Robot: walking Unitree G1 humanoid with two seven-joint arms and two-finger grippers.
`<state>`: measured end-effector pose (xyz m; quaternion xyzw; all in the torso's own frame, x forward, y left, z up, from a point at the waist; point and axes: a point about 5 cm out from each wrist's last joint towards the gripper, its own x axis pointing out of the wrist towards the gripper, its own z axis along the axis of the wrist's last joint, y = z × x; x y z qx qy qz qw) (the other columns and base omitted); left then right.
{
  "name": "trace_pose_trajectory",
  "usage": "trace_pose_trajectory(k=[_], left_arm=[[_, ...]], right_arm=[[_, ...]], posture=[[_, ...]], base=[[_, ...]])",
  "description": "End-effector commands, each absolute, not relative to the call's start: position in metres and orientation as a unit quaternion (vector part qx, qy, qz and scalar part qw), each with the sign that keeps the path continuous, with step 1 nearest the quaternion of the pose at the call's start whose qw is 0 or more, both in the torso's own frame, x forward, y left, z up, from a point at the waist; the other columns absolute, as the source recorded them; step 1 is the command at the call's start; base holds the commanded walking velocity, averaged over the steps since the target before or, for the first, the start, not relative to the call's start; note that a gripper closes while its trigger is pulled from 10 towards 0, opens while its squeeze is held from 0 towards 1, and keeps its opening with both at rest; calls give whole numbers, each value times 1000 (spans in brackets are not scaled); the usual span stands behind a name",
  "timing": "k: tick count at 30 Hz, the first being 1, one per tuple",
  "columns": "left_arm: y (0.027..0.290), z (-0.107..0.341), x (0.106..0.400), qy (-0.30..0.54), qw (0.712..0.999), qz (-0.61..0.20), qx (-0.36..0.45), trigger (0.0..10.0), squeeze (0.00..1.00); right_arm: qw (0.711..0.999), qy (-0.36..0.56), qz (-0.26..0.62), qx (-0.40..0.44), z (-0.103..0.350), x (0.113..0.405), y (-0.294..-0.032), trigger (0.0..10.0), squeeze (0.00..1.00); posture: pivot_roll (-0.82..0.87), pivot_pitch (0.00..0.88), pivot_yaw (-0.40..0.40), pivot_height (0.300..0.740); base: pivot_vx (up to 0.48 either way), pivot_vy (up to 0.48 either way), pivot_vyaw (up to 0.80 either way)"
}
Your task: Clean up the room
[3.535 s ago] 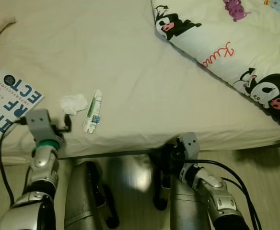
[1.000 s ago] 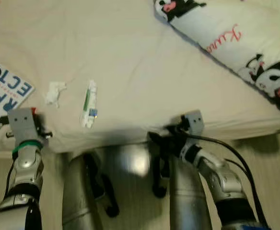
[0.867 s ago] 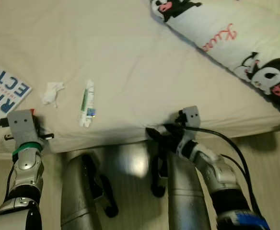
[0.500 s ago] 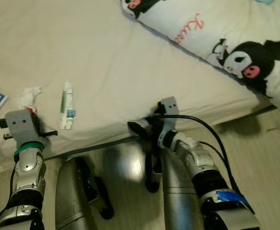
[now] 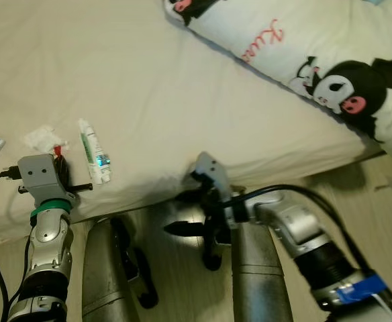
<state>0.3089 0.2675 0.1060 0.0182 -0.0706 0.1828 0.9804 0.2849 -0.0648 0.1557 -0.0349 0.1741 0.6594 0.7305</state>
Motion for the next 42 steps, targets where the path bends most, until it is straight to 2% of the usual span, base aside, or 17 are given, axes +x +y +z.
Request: trace_pose_trajectory(k=[1, 2, 3, 4, 5, 6, 7, 8, 10, 11, 12, 13, 16, 22, 32, 38, 42], left_arm=[[269, 86, 299, -28, 981, 192, 12, 0, 0], [268, 89, 302, -28, 981, 191, 10, 0, 0], [268, 89, 302, -28, 981, 191, 10, 0, 0], [269, 91, 303, -30, 980, 195, 11, 0, 0], [269, 91, 303, -30, 980, 195, 11, 0, 0], [271, 93, 303, -32, 980, 198, 12, 0, 0], [271, 93, 303, -32, 980, 198, 12, 0, 0], [282, 100, 302, -46, 973, 224, 2, 0, 0], [282, 100, 302, -46, 973, 224, 2, 0, 0], [288, 105, 301, -54, 970, 239, -4, 3961, 0], [288, 105, 301, -54, 970, 239, -4, 3961, 0], [296, 113, 299, -71, 965, 252, -14, 10000, 0], [306, 137, 294, -121, 959, 253, -45, 10000, 0], [304, 159, 288, -166, 962, 208, -65, 10000, 0], [311, 166, 280, -160, 971, 176, -23, 10000, 0], [294, 161, 278, -131, 980, 141, -42, 10000, 0], [250, 125, 280, -77, 990, 96, -68, 10000, 0]], right_arm=[[705, 170, 689, -15, 157, 274, -62, 10000, 0], [703, 78, 707, 21, 189, 276, -63, 10000, 0], [703, 78, 707, 21, 189, 276, -63, 10000, 0], [742, 24, 668, 60, 206, 291, -64, 10000, 0], [742, 24, 668, 60, 206, 291, -64, 10000, 0], [767, -5, 636, 91, 214, 301, -64, 10000, 0], [767, -5, 636, 91, 214, 301, -64, 10000, 0], [841, -18, 519, 151, 214, 329, -71, 10000, 0], [841, -18, 519, 151, 214, 329, -71, 10000, 0], [856, -10, 492, 157, 208, 332, -72, 10000, 0], [856, -10, 492, 157, 208, 332, -72, 10000, 0], [872, 6, 471, 137, 196, 332, -69, 10000, 0], [878, 39, 465, 110, 169, 323, -62, 10000, 0], [875, 50, 466, 118, 159, 318, -58, 10000, 0], [901, 37, 416, 118, 150, 329, -68, 10000, 0], [908, 38, 406, 97, 141, 328, -71, 10000, 0], [907, 35, 402, 119, 131, 324, -70, 10000, 0]], posture=[[-150, 453, 23, 577], [-155, 440, 25, 577], [-155, 440, 25, 577], [-156, 436, 26, 577], [-156, 436, 26, 577], [-156, 436, 26, 577], [-156, 436, 26, 577], [-149, 419, 31, 577], [-149, 419, 31, 577], [-143, 413, 31, 577], [-143, 413, 31, 577], [-133, 406, 29, 577], [-113, 395, 26, 577], [-99, 384, 28, 577], [-88, 317, 33, 577], [-68, 270, 40, 577], [-61, 220, 47, 592]], base=[[0, 0, 0], [0, 0, 0], [0, 0, 0], [0, 0, 0], [0, 0, 0], [0, 0, 0], [0, 0, 0], [0, 0, 0], [0, 0, 0], [0, 0, 0], [0, 0, 0], [0, 0, 0], [0, 0, 0], [0, 0, 0], [0, 0, 0], [0, 0, 0], [0, 0, 0]])
